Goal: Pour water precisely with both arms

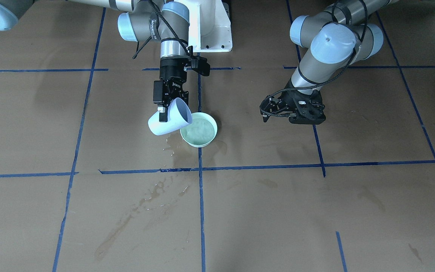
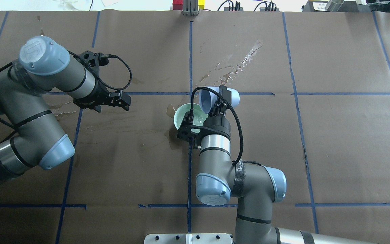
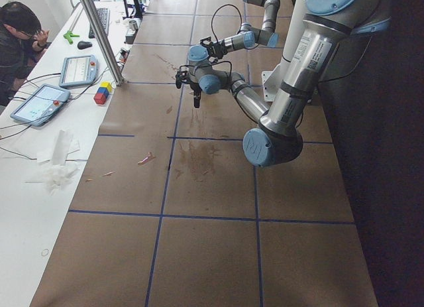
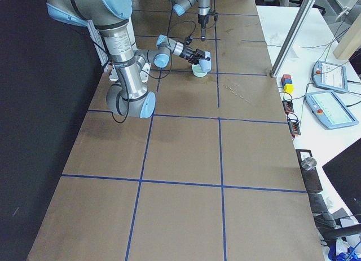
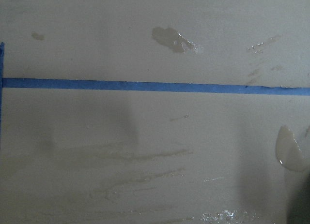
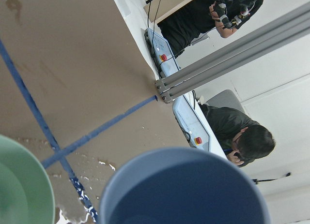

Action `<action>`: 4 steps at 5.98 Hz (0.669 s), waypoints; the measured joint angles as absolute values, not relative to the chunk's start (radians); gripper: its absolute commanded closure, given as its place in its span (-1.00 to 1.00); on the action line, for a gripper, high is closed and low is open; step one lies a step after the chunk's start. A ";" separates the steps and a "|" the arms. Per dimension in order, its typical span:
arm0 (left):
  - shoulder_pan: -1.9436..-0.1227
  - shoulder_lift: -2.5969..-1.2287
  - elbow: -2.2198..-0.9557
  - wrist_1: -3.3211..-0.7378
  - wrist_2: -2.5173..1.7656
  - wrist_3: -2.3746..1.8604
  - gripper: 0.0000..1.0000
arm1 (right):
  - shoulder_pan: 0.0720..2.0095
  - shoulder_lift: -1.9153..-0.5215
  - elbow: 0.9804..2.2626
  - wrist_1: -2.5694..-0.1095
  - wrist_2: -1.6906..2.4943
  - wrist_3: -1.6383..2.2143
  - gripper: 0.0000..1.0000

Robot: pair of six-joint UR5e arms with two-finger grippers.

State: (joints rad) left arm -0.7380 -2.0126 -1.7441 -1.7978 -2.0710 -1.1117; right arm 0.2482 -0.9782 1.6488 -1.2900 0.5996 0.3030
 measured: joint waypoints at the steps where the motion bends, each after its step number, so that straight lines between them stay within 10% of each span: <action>1: -0.738 -2.013 -1.744 -1.798 -2.071 -1.112 -1.00 | 0.271 -0.982 1.657 -1.233 0.672 0.413 1.00; 4: -0.738 -2.013 -1.745 -1.798 -2.071 -1.112 -1.00 | 0.378 -1.017 1.771 -1.199 0.918 0.732 1.00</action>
State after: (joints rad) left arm -0.7378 -2.0126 -1.7447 -1.7978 -2.0709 -1.1121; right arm 0.3775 -1.0166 1.7715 -1.1987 0.9179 0.7322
